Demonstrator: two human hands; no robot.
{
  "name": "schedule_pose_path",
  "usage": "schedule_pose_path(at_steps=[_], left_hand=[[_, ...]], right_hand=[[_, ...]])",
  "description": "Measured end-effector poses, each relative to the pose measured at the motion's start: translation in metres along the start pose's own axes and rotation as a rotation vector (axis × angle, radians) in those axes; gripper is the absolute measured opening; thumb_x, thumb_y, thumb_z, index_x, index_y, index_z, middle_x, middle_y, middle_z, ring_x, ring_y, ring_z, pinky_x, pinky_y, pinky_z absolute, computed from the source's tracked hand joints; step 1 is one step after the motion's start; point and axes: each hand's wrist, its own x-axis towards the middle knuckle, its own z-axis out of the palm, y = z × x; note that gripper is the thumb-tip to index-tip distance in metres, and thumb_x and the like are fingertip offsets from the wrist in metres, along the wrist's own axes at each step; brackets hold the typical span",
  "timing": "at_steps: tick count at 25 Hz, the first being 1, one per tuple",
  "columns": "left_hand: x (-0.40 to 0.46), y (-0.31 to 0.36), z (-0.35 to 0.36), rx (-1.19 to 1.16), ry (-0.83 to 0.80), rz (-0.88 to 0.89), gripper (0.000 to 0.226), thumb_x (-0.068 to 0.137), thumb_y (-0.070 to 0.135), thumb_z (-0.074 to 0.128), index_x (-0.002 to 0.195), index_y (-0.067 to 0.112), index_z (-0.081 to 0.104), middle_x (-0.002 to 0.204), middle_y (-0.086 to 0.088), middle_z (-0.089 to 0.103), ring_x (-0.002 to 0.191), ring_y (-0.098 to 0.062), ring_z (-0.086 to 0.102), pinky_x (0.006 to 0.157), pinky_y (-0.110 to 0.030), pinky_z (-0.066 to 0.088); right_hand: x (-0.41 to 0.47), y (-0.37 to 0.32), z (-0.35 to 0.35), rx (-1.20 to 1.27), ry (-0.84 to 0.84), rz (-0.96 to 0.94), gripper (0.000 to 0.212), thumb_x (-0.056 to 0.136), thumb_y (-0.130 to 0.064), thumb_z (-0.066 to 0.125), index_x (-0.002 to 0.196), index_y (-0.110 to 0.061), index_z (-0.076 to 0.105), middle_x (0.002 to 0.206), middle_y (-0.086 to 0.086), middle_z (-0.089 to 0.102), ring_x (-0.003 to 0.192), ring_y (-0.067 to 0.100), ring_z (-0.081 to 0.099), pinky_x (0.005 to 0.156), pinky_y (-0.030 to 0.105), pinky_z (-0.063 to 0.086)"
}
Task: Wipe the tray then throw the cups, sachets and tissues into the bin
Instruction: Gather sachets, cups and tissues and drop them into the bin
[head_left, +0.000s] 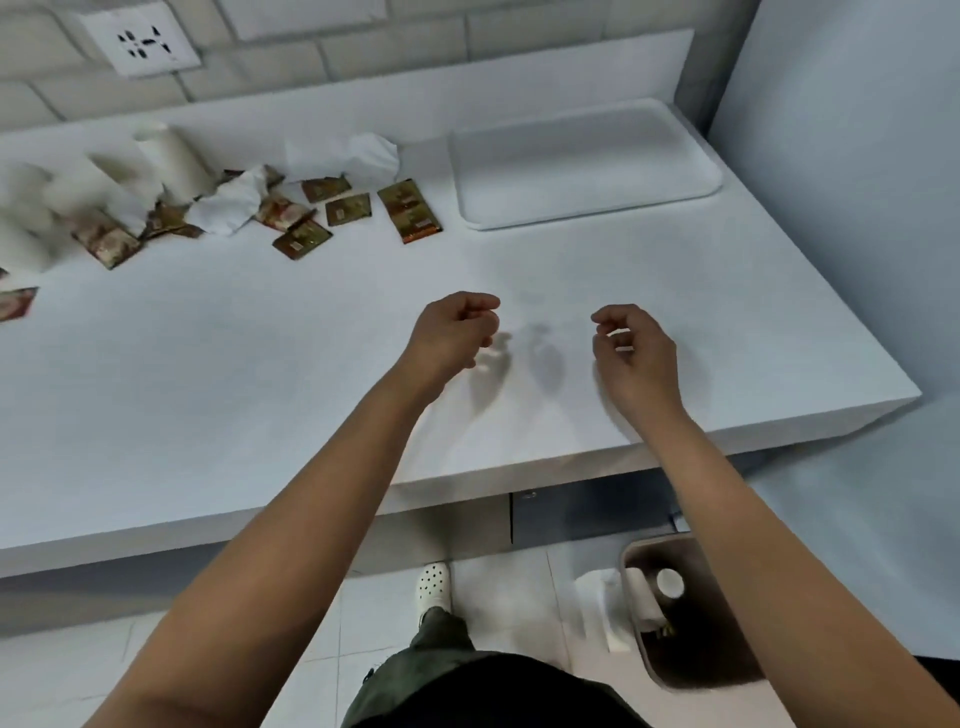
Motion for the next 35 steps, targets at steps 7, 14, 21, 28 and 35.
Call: schedule_pose_path(at_steps=[7, 14, 21, 28, 35], left_hand=[[0.083, -0.031, -0.148, 0.086, 0.259, -0.068, 0.022, 0.087, 0.014, 0.057, 0.108, 0.016, 0.062, 0.091, -0.001, 0.056, 0.07, -0.013, 0.053, 0.057, -0.018, 0.044], [0.173, -0.057, -0.247, 0.29, 0.447, -0.268, 0.05, 0.084, 0.04, 0.059, 0.126, 0.013, 0.056, 0.13, -0.008, 0.055, 0.113, -0.027, 0.057, 0.091, -0.033, 0.046], [0.201, -0.062, -0.249, 0.608, 0.438, -0.267, 0.074, 0.072, 0.064, 0.063, 0.125, 0.014, 0.049, 0.125, -0.011, 0.042, 0.112, -0.03, 0.052, 0.083, -0.038, 0.044], [0.189, -0.073, -0.247, 0.584, 0.375, -0.215, 0.065, 0.07, 0.042, 0.075, 0.121, 0.012, 0.049, 0.122, -0.009, 0.051, 0.114, -0.028, 0.05, 0.08, -0.037, 0.044], [0.162, -0.063, -0.223, 0.343, 0.291, -0.077, 0.04, 0.087, 0.011, 0.058, 0.124, 0.005, 0.043, 0.122, -0.013, 0.057, 0.108, -0.029, 0.055, 0.077, -0.03, 0.04]], right_hand=[[0.073, -0.033, 0.127, -0.231, -0.24, -0.201, 0.02, 0.086, -0.001, 0.052, 0.101, -0.008, 0.064, 0.099, 0.007, 0.055, 0.083, 0.017, 0.055, 0.074, 0.01, 0.041], [0.152, -0.076, 0.225, -0.38, -0.119, -0.094, 0.018, 0.088, -0.006, 0.051, 0.102, -0.005, 0.062, 0.111, 0.014, 0.053, 0.091, 0.025, 0.055, 0.078, 0.027, 0.045], [0.2, -0.083, 0.289, -0.702, -0.073, 0.088, 0.031, 0.091, -0.017, 0.047, 0.12, -0.007, 0.051, 0.124, 0.016, 0.045, 0.115, 0.033, 0.044, 0.091, 0.041, 0.042], [0.217, -0.08, 0.3, -0.734, -0.18, 0.388, 0.056, 0.083, -0.026, 0.066, 0.132, -0.014, 0.042, 0.13, 0.015, 0.038, 0.118, 0.034, 0.043, 0.094, 0.039, 0.042], [0.177, -0.088, 0.263, -0.234, -0.095, 0.379, 0.048, 0.078, 0.001, 0.062, 0.124, -0.013, 0.056, 0.128, 0.009, 0.051, 0.111, 0.025, 0.055, 0.086, 0.029, 0.046]])
